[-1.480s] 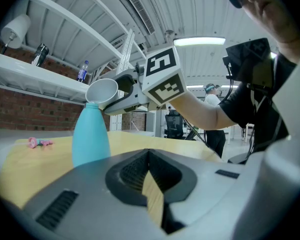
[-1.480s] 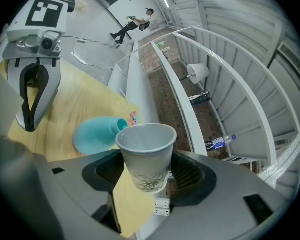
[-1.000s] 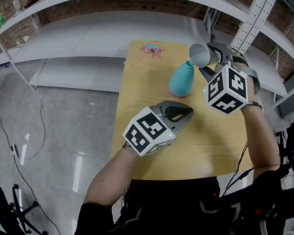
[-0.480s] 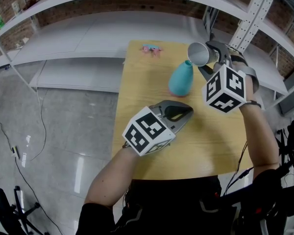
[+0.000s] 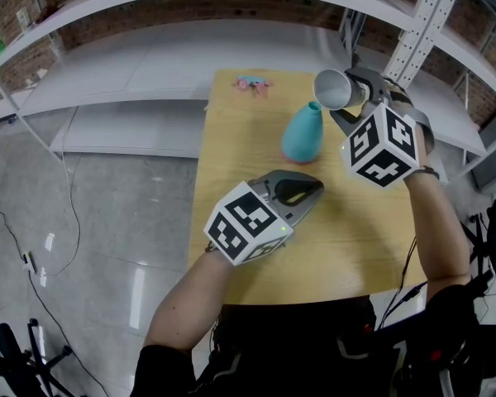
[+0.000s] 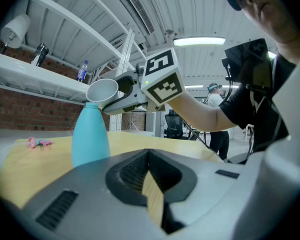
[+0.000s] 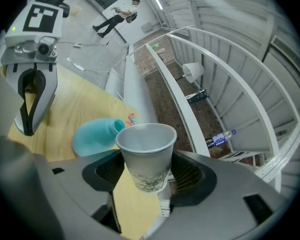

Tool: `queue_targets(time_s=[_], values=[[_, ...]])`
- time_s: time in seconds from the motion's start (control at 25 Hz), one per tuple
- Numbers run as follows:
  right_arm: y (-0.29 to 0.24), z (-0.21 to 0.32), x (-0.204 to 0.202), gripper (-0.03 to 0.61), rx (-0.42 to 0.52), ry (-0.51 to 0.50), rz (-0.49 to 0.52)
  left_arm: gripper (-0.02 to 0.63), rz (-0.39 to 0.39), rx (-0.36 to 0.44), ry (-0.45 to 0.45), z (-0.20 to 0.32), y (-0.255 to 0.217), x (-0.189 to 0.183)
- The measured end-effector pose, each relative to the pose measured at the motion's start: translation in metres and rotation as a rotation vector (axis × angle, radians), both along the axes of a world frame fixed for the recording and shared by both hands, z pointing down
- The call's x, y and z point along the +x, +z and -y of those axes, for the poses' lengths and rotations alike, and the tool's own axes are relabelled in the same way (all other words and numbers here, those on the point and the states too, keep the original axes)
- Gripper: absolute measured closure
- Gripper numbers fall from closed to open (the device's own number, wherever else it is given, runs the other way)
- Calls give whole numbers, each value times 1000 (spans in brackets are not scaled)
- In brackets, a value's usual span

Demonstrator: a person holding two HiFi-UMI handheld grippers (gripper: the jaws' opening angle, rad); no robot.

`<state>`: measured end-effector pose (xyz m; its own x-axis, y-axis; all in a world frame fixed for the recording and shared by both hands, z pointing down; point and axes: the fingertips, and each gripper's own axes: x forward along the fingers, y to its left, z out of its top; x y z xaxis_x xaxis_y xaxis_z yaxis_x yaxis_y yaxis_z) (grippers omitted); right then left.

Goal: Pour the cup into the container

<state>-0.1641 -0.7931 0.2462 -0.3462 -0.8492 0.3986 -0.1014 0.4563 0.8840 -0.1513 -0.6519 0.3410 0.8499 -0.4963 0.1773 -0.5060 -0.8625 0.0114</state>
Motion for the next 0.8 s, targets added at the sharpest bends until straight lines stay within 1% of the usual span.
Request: queue_targets(time_s=[0.2,0.4,0.6,0.8], values=[[7,-1,3,282,-97,-1,129,612,1,0,-1,0,0,0],[11,-1,11,282,-181,8,287,612,1,3,-1,-1,0,-1],[21,-2,27,282,-259,28,420,612,-1,5,-2,-1,0,-2],[34,2,52,282,-323,68,543,612,0,6,-2,-1,0,-3]])
